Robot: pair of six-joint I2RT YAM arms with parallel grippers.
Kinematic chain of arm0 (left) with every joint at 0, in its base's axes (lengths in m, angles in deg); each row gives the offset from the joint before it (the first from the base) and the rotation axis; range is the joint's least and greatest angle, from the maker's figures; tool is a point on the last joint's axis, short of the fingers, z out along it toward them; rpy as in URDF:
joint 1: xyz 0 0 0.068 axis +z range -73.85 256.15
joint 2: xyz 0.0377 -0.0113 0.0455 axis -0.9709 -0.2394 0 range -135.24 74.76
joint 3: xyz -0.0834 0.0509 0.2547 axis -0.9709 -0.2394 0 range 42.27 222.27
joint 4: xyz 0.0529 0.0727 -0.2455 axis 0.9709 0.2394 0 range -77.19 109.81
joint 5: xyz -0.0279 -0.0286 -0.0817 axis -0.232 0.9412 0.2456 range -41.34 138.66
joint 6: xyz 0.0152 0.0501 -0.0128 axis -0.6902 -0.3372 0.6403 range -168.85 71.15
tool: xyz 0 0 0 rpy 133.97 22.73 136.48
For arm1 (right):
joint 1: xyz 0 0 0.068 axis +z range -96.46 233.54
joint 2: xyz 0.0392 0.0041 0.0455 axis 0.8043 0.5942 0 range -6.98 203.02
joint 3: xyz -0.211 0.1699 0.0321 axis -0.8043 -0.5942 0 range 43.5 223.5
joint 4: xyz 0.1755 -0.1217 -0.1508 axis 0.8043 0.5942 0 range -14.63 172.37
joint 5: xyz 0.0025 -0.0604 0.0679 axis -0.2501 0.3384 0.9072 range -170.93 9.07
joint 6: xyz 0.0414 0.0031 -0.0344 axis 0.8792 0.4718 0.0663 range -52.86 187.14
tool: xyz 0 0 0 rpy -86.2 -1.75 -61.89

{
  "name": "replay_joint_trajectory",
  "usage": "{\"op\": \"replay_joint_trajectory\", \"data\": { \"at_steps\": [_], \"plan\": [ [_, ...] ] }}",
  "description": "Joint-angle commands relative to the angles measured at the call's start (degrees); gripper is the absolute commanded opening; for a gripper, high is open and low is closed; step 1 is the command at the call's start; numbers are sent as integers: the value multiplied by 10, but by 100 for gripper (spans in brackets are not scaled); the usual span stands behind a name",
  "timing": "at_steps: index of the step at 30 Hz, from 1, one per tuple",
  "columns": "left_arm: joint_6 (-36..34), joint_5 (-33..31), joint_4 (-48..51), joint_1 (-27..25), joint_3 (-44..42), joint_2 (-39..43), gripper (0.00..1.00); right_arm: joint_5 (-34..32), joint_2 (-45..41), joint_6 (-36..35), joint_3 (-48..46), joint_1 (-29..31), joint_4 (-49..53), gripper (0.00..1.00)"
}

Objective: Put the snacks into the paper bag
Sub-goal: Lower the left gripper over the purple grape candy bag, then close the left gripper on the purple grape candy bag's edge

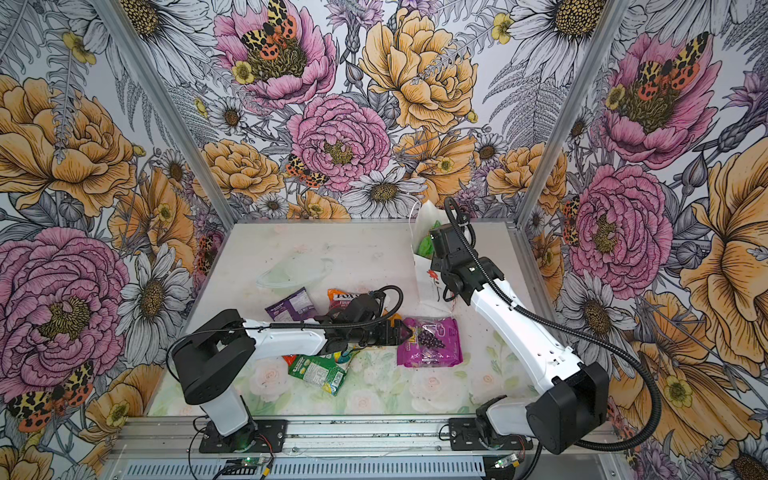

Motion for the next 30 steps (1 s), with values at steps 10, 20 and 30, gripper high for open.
{"op": "replay_joint_trajectory", "data": {
  "at_steps": [10, 20, 30],
  "plan": [
    [9, 72, -39, 10, 41, -86, 74, 12, -10, 3, 7, -3, -9, 0],
    [-13, 47, -1, 1, 66, -92, 55, 12, -11, 4, 0, -4, -9, 0],
    [-16, 14, 4, -3, 51, -64, 23, 9, -17, 4, -7, -4, -9, 0]
  ]
}}
